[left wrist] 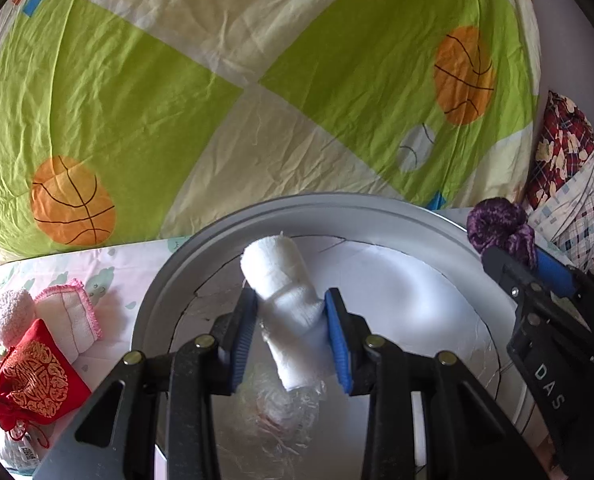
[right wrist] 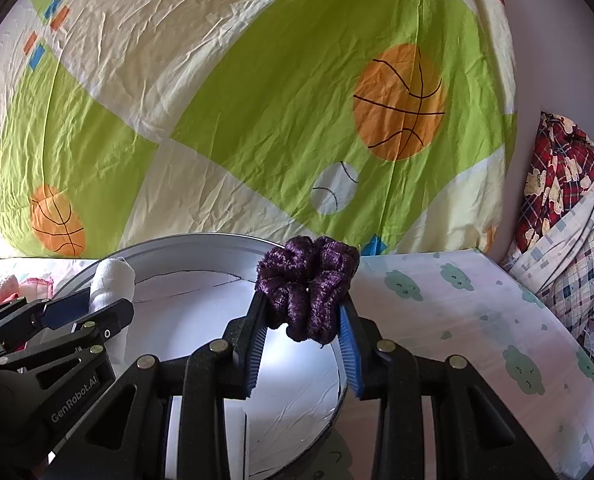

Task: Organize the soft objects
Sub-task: 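Open the left tool to drop the towel while the right tool drops the scrunchie into the tin, then withdraw both tools from the tin and move the left tool toward the pink cloth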

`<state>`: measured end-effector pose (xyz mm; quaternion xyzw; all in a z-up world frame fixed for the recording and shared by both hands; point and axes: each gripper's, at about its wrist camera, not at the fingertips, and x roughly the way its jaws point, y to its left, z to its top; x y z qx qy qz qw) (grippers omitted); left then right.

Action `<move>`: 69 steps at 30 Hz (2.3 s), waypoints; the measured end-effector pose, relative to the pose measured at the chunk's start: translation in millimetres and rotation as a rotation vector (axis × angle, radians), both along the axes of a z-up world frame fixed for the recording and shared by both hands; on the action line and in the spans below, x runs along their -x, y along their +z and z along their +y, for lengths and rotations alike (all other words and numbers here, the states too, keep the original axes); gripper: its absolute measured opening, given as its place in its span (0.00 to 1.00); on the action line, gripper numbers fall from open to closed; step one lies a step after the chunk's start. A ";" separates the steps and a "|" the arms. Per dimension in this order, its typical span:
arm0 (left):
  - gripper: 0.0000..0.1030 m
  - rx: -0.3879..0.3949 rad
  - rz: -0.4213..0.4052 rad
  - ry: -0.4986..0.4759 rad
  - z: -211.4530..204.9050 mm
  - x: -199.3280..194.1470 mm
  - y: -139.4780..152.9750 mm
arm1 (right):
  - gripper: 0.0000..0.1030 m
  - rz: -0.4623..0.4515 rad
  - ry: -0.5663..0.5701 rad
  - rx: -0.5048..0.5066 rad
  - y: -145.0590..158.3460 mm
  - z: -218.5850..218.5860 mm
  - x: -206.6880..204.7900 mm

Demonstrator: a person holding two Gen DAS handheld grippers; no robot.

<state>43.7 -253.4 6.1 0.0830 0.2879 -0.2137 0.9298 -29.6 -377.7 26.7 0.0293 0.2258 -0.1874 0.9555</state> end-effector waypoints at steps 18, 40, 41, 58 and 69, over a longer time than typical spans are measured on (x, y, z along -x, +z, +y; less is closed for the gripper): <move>1.00 0.051 -0.128 0.063 35.4 29.2 28.6 | 0.90 -0.191 -0.079 -0.039 17.4 -12.3 30.7; 1.00 -0.034 -0.191 0.225 126.1 27.9 5.7 | 0.89 -0.355 -0.173 0.057 23.9 21.8 72.5; 1.00 -0.040 -0.193 0.227 129.1 27.6 4.9 | 0.89 -0.361 -0.181 0.057 24.0 23.1 75.5; 1.00 -0.020 -0.190 0.244 180.1 27.9 7.0 | 0.89 -0.351 -0.164 0.016 22.1 65.5 94.7; 1.00 -0.027 -0.187 0.257 211.5 19.9 7.3 | 0.89 -0.326 -0.094 0.016 20.2 107.3 86.8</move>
